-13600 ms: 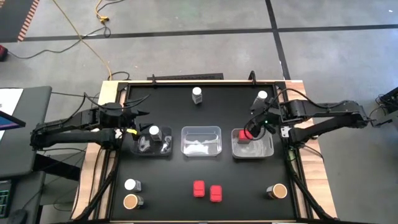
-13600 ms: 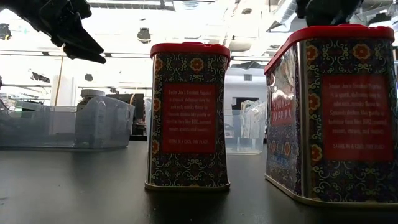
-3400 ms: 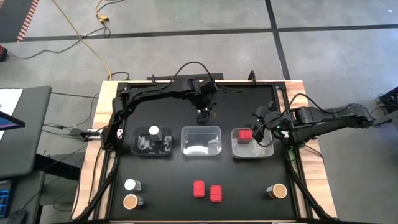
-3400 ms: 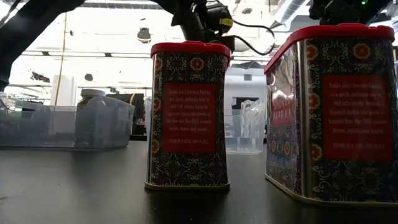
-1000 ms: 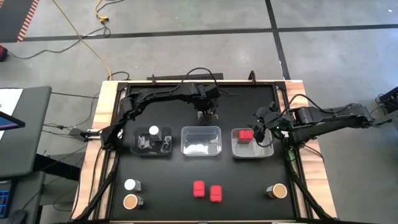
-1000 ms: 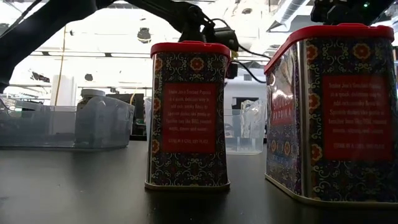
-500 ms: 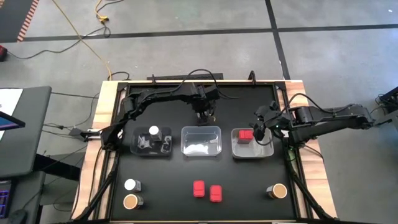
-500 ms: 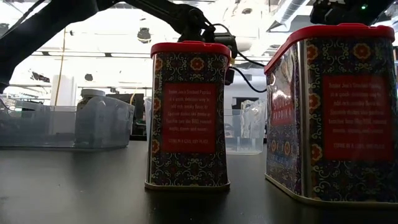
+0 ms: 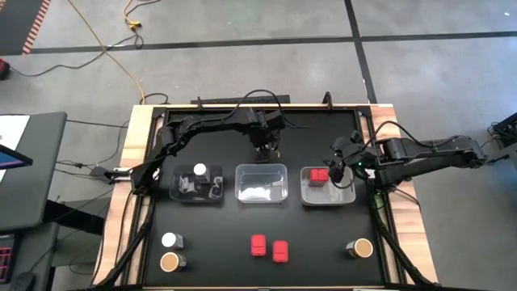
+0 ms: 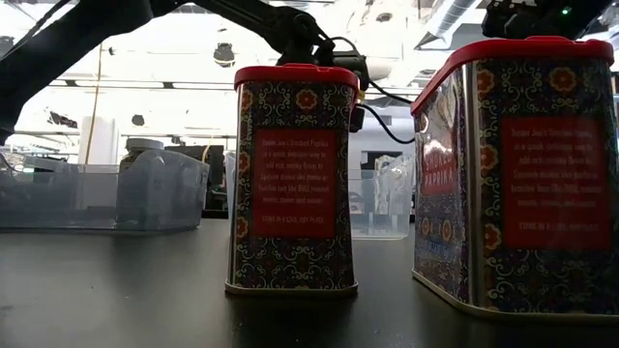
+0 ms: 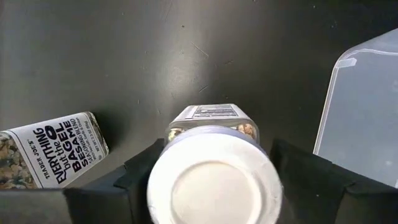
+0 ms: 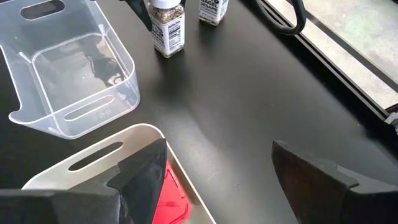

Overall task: Sort spices by type
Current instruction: Put the top right white seasoning bottle into the black bin

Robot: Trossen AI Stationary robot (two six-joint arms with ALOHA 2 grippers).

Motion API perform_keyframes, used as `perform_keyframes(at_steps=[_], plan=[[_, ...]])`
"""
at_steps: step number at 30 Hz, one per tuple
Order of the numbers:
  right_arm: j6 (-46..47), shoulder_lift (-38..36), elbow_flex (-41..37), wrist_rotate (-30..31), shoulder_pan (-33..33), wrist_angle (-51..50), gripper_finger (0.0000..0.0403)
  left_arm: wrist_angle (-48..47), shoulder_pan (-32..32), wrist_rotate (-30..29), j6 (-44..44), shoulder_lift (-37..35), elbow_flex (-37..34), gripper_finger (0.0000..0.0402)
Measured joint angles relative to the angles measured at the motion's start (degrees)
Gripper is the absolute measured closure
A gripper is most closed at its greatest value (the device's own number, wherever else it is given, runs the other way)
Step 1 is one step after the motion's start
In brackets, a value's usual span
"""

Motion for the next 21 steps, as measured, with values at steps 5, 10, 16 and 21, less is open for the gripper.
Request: perform_keyframes(at_steps=[5, 10, 16, 21], plan=[[0.00, 0.00, 0.00, -0.02, 0.00, 0.00, 0.0085, 0.01, 0.00, 0.00, 0.04, 0.00, 0.00, 0.0178], [0.00, 0.00, 0.00, -0.02, 0.00, 0.00, 0.0085, -0.06, 0.00, 0.04, -0.16, -0.04, 0.02, 0.0207], [-0.04, 0.00, 0.00, -0.02, 0.00, 0.00, 0.0085, -0.10, -0.02, -0.44, -0.33, -0.04, 0.04, 0.0192], [0.00, 0.00, 0.00, -0.07, 0.00, 0.08, 0.0085, -0.10, -0.03, -2.56, -2.00, -0.04, 0.04, 0.0186]])
